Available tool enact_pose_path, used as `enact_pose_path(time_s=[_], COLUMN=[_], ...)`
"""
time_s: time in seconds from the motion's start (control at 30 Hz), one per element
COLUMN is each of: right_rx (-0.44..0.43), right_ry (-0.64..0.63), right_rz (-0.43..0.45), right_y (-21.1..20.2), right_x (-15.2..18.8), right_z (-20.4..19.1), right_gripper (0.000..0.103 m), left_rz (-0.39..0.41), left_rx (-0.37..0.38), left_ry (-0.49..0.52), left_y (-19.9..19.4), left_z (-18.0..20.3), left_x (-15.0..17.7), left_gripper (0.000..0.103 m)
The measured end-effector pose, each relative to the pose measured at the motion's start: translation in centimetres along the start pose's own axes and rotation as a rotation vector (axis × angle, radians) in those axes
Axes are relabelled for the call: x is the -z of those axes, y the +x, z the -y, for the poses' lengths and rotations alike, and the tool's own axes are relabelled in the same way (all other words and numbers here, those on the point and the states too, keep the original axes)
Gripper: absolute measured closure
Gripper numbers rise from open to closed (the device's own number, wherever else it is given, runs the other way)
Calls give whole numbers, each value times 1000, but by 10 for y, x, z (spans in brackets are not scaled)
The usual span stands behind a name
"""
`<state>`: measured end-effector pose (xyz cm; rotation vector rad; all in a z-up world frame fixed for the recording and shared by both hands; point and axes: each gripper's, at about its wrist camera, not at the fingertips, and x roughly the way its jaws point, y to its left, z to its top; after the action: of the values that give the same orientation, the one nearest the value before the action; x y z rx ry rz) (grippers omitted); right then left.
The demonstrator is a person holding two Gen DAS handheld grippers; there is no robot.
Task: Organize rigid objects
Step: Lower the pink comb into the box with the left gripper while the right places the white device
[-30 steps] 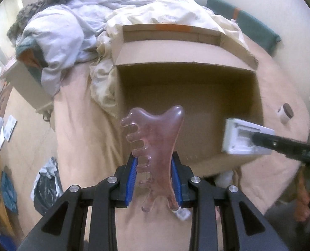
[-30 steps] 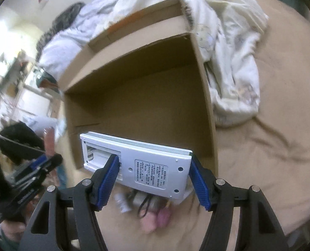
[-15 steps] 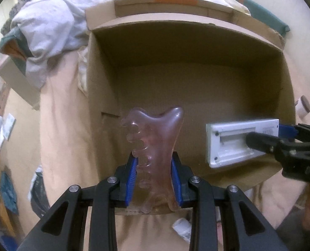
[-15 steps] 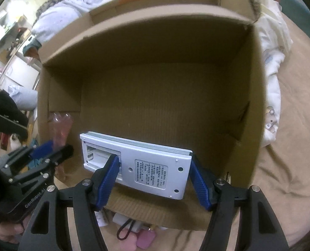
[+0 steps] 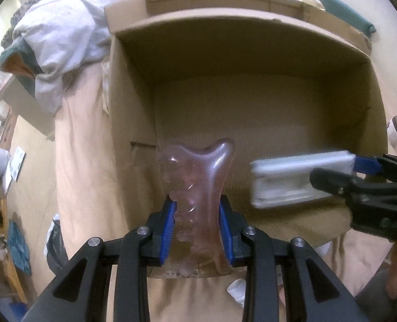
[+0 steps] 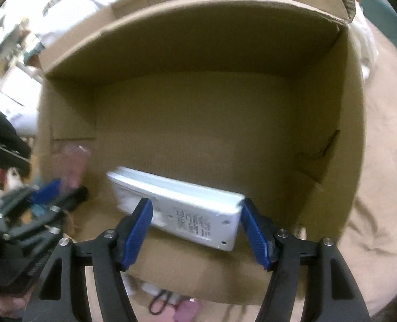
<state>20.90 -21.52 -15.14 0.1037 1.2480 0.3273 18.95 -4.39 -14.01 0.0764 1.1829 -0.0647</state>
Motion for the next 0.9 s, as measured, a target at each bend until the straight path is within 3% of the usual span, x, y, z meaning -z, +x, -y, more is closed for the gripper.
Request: enact_pose_path(time_s=[0.03, 0.1, 0.17, 0.27, 0.3, 0.5, 0.73, 0.83, 0.9], right_rx=[-2, 7, -13, -30, -28, -38, -16, -7, 2], right_ry=[-6, -10, 9, 32, 35, 34, 27, 14, 5], right_rz=[13, 41, 61, 80, 87, 124, 152, 177, 199], right_y=[-2, -8, -13, -19, -20, -34, -45, -54, -62], right_x=[-3, -4, -4, -5, -5, -9, -15, -11, -8], right_z=[-1, -1, 2, 6, 6, 11, 8, 7, 5], right_gripper=[32, 16, 14, 14, 14, 14, 14, 14, 14], left_rz=[-8, -17, 3, 43, 67, 134, 150, 125, 125], left_rx=[8, 19, 5, -2, 0, -15, -24, 31, 27], left_ry=[-8, -12, -1, 13, 15, 42, 22, 16, -7], left_y=[1, 1, -3, -13, -19, -37, -46, -54, -62], left_z=[0, -1, 1, 5, 6, 11, 10, 6, 1], left_x=[0, 0, -1, -2, -2, -3, 0, 1, 3], left_gripper=[74, 73, 69, 44, 42, 42, 42, 42, 42])
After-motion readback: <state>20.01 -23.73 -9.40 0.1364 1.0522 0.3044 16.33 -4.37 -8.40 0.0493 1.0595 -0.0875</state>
